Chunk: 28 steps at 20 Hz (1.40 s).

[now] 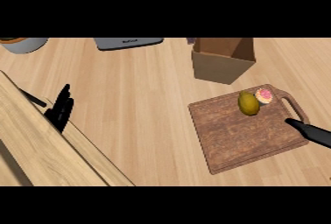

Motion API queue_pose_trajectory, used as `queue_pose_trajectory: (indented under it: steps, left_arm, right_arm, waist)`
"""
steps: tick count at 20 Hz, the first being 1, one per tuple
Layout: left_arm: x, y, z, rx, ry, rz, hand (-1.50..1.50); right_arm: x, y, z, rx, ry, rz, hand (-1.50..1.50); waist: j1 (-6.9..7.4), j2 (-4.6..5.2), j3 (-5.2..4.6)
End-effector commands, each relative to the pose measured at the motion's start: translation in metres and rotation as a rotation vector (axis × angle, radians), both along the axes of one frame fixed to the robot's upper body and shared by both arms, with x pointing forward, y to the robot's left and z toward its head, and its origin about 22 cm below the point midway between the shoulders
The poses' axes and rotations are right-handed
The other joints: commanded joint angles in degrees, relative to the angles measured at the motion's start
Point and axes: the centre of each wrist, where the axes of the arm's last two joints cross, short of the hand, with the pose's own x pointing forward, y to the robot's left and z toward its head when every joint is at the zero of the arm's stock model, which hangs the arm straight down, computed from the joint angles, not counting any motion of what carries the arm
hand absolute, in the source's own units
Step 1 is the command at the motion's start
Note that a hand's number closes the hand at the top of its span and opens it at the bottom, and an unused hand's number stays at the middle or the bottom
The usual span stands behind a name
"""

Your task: Pick the lemon from the cutting board and place it in the cardboard box

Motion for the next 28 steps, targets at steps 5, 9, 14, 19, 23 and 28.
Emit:
queue_pose_trajectory:
  steps: [5,9,14,19,23,28]
  left_arm:
    - [-0.017,0.000,-0.011,0.070,-0.031,-0.124,0.00]
    - [-0.021,0.005,-0.019,0.085,-0.036,-0.170,0.00]
    - [0.005,-0.015,-0.012,0.101,-0.052,-0.223,0.00]
    - [-0.001,-0.011,-0.011,0.063,-0.043,-0.256,0.00]
    - [0.008,-0.020,-0.010,0.091,-0.065,-0.252,0.00]
    - [0.004,-0.004,-0.007,0.082,-0.052,-0.256,0.00]
  right_arm:
    - [-0.099,-0.055,-0.058,-0.454,-0.229,-0.289,-1.50]
    - [-0.180,-0.044,-0.099,-0.646,-0.035,-0.307,-1.50]
    - [-0.198,0.000,-0.095,-0.650,0.077,-0.326,-1.50]
    - [-0.201,0.036,-0.059,-0.673,0.179,-0.380,-1.50]
    - [-0.197,0.040,-0.044,-0.709,0.329,-0.357,-1.50]
    - [-0.177,0.061,-0.028,-0.716,0.435,-0.443,-1.50]
  waist:
    - [3.32,0.81,-0.41]
    - [5.61,1.16,-0.90]
    - [8.21,1.50,-0.97]
    - [9.36,1.61,-1.03]
    - [9.69,1.79,-1.03]
    - [10.08,1.63,-0.97]
